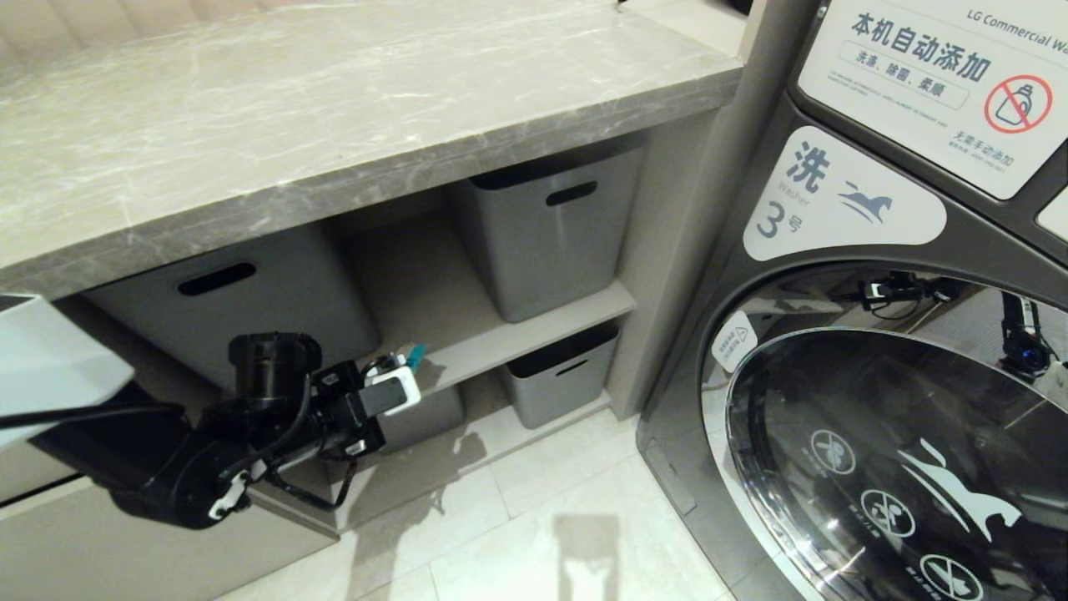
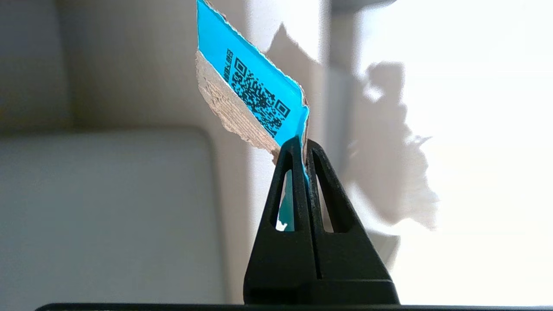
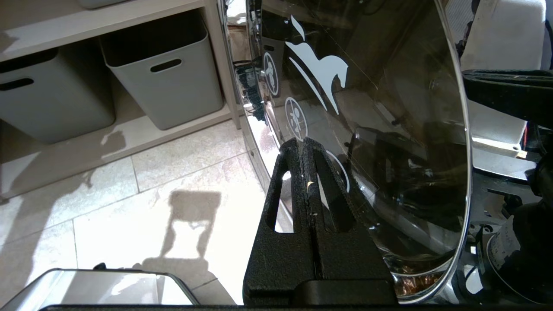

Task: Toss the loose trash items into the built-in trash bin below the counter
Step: Pick up the garbage, then put the garbage in the trash can

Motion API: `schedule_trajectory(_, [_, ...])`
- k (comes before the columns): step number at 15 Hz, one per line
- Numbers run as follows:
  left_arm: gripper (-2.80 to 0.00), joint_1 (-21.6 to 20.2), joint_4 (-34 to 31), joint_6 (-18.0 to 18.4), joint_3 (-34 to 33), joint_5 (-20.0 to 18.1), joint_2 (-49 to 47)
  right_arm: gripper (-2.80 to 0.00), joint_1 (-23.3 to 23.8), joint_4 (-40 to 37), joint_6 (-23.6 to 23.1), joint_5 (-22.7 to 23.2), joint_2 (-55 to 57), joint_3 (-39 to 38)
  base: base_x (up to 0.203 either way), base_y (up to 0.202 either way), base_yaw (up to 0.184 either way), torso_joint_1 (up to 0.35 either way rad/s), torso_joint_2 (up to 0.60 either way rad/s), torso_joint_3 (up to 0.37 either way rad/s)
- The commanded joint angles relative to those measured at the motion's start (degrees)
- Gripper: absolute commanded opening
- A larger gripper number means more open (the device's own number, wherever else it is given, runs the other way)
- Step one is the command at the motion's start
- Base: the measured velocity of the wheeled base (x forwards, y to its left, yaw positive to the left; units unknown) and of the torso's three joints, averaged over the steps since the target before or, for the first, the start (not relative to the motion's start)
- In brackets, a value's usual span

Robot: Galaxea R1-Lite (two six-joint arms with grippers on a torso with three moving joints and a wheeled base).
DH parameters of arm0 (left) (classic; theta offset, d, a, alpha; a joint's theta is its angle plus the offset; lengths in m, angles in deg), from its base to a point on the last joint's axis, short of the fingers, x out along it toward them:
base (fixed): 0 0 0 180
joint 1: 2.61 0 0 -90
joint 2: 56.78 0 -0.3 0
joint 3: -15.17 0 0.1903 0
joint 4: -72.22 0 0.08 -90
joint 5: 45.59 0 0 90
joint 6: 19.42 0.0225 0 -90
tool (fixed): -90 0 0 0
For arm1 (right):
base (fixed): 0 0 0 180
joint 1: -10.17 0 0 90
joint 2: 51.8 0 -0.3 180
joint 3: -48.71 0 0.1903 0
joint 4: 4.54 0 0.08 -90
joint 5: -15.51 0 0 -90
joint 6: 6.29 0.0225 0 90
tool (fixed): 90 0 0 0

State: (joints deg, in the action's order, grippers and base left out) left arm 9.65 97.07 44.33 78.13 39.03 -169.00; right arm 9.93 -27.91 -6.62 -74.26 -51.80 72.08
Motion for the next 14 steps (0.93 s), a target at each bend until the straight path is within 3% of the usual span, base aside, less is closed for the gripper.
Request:
schedule_trajectory(1, [-2.80,0.10,0.05,-2.75,-6.90,-3.77,8.81,-2.80,-0.02,0.00,-0.03,0.04,-0.09,0.00,0.000,0.000,0.000,0.000,0.00,0.000])
schedule_trajectory(5, [-2.80,0.88,-0.55,-11.60,-15.92,-7.42,18.46,-2.80,-0.02,0.00,-0.03,0.04,-0.09,0.00,0.000,0.000,0.000,0.000,0.00,0.000])
schedule_trajectory(11, [-2.80,1.72,-0.16,-12.79,-21.06,-7.92,25.34,-2.80,-0.02,0.00,-0.03,0.04,-0.09,0.00,0.000,0.000,0.000,0.000,0.00,0.000])
schedule_trajectory(14, [-2.80,2.80,-0.16,-17.16,-23.91,-8.21,32.72,-2.80,-0.02,0.00,-0.03,0.04,-0.08,0.00,0.000,0.000,0.000,0.000,0.00,0.000])
